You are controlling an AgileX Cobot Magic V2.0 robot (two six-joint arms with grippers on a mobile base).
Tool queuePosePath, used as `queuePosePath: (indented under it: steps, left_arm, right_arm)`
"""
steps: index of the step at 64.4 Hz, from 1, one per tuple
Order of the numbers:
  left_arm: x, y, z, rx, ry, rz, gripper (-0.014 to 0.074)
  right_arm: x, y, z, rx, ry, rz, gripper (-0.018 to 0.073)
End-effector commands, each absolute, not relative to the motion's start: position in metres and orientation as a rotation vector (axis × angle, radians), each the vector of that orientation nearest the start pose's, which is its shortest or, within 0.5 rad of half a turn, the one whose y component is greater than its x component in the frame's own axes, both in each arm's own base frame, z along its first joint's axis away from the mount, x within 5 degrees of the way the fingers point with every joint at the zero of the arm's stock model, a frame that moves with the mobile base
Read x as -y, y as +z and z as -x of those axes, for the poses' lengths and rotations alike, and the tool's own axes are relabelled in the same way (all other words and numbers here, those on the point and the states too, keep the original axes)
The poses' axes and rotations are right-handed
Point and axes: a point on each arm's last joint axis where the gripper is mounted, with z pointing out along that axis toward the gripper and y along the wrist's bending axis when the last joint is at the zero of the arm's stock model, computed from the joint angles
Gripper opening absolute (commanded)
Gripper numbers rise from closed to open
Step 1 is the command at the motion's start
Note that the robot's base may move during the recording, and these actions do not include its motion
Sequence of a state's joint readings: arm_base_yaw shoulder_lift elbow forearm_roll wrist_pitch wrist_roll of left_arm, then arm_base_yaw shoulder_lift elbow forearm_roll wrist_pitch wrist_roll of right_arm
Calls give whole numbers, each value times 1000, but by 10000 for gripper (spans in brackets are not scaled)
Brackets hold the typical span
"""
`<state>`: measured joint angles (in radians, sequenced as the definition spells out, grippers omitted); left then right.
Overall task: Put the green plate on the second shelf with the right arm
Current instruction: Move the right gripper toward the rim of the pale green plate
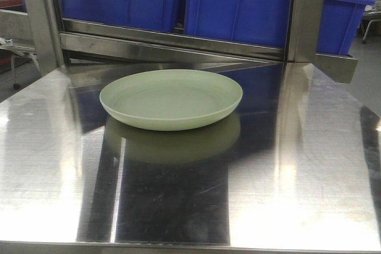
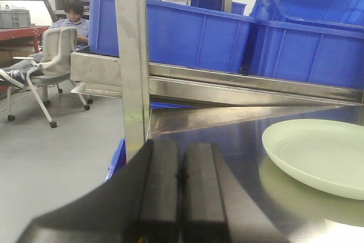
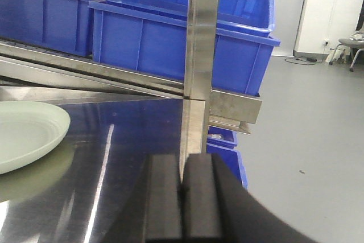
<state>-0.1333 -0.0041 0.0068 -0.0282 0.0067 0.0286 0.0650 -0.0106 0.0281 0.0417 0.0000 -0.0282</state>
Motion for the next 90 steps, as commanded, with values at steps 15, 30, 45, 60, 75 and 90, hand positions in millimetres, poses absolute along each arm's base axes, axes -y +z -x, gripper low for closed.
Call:
queuePosePath:
  steps: [15, 30, 45, 60, 75, 90]
  left_arm:
    - [7, 205, -56, -1432, -116, -89, 130]
    - [7, 205, -56, -1432, -116, -89, 130]
    - [7, 205, -56, -1432, -116, -89, 130]
    - [7, 205, -56, -1432, -116, -89, 130]
    - [7, 205, -56, -1432, -116, -89, 130]
    - [7, 205, -56, -1432, -116, -89, 130]
  right_arm:
    - [-3, 239, -49, -1261, 109, -9, 23]
    - [-2, 324, -24, -1276, 137, -13, 23]
    - [-11, 402, -68, -1482, 311, -85, 23]
    - [-31, 430, -151, -1878, 473, -71, 23]
    - [-72, 407, -228, -2134, 599, 47, 23]
    - [-110, 348, -280, -2358, 746, 11, 183]
